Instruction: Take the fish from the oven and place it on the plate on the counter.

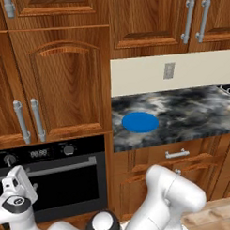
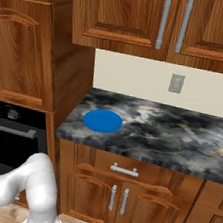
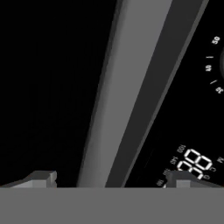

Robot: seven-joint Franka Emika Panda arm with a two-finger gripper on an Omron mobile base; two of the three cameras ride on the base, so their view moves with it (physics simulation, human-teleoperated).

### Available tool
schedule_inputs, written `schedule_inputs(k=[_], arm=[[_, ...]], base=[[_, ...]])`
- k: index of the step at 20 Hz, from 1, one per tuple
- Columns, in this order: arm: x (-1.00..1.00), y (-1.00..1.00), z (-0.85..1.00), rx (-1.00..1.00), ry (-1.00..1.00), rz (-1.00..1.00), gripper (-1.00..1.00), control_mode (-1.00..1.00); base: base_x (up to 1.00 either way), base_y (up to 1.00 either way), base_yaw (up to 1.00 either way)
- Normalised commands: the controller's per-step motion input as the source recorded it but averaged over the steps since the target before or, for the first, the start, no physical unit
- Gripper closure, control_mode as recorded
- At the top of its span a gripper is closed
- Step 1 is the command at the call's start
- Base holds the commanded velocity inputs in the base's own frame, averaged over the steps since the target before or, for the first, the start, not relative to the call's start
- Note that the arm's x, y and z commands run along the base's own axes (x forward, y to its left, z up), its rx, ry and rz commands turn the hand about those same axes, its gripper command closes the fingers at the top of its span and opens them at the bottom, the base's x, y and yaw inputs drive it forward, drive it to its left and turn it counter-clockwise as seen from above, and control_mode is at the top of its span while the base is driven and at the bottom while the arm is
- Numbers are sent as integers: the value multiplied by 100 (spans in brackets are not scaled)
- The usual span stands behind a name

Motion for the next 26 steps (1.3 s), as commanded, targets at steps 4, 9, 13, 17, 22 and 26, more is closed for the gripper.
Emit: schedule_inputs(k=[4, 9, 13, 17, 22, 26], arm=[[0, 0, -14, 0, -15, 4, -100, -100], [13, -1, -26, 8, -24, 9, -100, -100], [26, 0, -14, 19, -22, 11, -100, -100], [25, -8, -3, 24, -14, 12, -100, -100], [6, -28, -4, 20, -2, 8, -100, -100], [0, -33, -23, 8, 0, 0, -100, -100]], base=[[0, 0, 0], [0, 0, 0], [0, 0, 0], [0, 0, 0], [0, 0, 0], [0, 0, 0]])
